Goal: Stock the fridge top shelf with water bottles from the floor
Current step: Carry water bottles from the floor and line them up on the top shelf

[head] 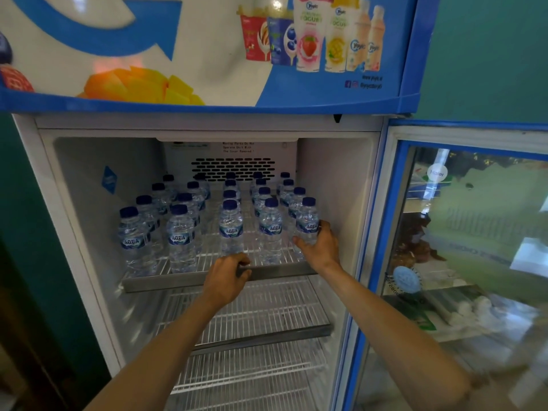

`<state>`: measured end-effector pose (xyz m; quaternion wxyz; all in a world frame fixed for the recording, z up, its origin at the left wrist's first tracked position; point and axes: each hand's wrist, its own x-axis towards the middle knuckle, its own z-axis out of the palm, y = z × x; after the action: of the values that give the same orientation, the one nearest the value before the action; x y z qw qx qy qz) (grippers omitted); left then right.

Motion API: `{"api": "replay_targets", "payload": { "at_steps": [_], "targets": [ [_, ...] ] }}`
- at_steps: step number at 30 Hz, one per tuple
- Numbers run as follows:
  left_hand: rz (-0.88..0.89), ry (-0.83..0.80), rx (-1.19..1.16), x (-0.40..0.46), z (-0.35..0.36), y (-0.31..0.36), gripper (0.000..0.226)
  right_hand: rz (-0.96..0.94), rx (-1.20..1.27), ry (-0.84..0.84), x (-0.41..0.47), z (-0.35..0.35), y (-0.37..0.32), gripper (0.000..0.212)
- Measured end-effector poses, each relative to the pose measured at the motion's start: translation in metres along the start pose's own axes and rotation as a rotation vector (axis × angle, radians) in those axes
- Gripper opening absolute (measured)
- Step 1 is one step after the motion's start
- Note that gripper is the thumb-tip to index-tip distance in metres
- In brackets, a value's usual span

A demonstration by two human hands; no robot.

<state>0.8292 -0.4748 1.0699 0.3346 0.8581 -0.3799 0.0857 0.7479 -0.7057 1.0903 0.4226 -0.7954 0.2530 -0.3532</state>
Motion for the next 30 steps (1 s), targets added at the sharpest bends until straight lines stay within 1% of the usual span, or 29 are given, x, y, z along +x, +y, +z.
{"api": "replay_targets", "payload": {
  "at_steps": [3,10,13,18,23,25,30],
  "targets": [
    [0.01,0.018,-0.01,-0.002,-0.005,0.001,0.019,-0.004,-0.006,0.018,-0.005,-0.002,0.0,0.082],
    [0.044,0.121,0.019,-0.022,-0.023,0.015,0.03,-0.046,0.022,0.052,-0.03,-0.027,-0.019,0.087],
    [0.08,0.171,0.053,-0.037,-0.033,0.021,0.03,-0.083,0.028,0.063,-0.045,-0.044,-0.033,0.083],
    [0.11,0.22,0.099,-0.07,-0.049,0.044,0.032,-0.18,-0.045,0.089,-0.083,-0.072,-0.044,0.071],
    [0.084,0.198,0.134,-0.125,-0.059,0.08,0.029,-0.232,-0.084,0.072,-0.143,-0.104,-0.045,0.059],
    [0.079,0.183,0.146,-0.154,-0.06,0.094,0.034,-0.238,-0.067,0.06,-0.172,-0.117,-0.046,0.055],
    [0.064,0.176,0.15,-0.236,-0.052,0.122,0.034,-0.239,-0.045,-0.012,-0.252,-0.143,-0.042,0.053]
  ]
}}
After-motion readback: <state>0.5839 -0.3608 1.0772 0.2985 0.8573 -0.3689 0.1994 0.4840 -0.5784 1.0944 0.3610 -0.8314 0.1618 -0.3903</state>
